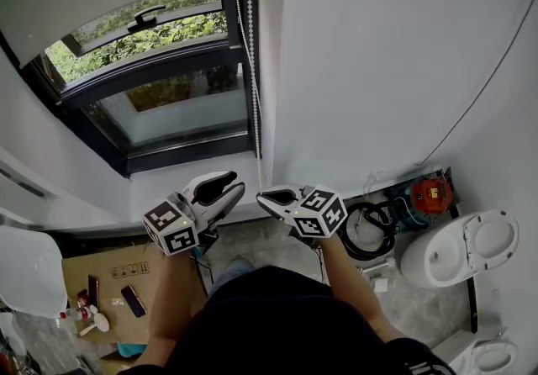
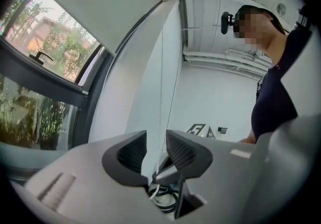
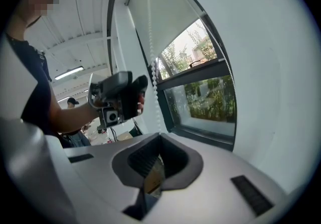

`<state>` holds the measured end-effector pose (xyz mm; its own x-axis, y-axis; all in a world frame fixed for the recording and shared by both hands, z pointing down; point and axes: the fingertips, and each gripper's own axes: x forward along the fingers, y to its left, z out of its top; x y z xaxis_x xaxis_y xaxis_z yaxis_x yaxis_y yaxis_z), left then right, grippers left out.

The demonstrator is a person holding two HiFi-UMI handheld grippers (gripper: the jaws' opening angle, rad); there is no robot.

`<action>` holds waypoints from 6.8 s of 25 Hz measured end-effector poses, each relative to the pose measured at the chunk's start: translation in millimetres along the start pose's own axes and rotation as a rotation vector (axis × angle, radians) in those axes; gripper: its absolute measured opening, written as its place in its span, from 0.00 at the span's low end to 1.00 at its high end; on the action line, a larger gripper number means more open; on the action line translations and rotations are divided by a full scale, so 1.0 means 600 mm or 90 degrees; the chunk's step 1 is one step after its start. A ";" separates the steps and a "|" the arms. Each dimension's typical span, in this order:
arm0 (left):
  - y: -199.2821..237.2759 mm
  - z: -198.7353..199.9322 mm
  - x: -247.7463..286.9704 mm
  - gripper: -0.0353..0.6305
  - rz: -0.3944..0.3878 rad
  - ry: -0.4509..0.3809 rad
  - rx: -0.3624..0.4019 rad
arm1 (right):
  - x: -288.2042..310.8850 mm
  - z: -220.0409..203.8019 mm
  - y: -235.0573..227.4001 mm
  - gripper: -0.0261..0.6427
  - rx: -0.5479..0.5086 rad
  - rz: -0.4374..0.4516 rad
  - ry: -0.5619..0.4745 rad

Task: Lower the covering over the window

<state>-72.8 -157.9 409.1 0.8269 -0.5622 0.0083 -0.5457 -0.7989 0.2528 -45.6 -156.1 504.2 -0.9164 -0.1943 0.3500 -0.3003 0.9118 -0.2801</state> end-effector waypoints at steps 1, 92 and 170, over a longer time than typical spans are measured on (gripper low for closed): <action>-0.007 0.016 0.004 0.21 -0.006 -0.007 0.011 | 0.001 0.000 0.002 0.06 0.000 0.001 0.000; -0.014 -0.334 0.014 0.07 0.008 0.252 -0.205 | -0.015 0.109 0.064 0.19 -0.084 -0.015 -0.058; -0.013 0.060 0.052 0.08 0.028 0.024 0.042 | 0.070 -0.111 0.017 0.06 -0.012 -0.030 0.162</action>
<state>-47.6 -177.4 372.5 0.8056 -0.5899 0.0554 -0.5886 -0.7863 0.1877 -69.8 -130.6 575.6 -0.8048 -0.1418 0.5763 -0.3344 0.9106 -0.2429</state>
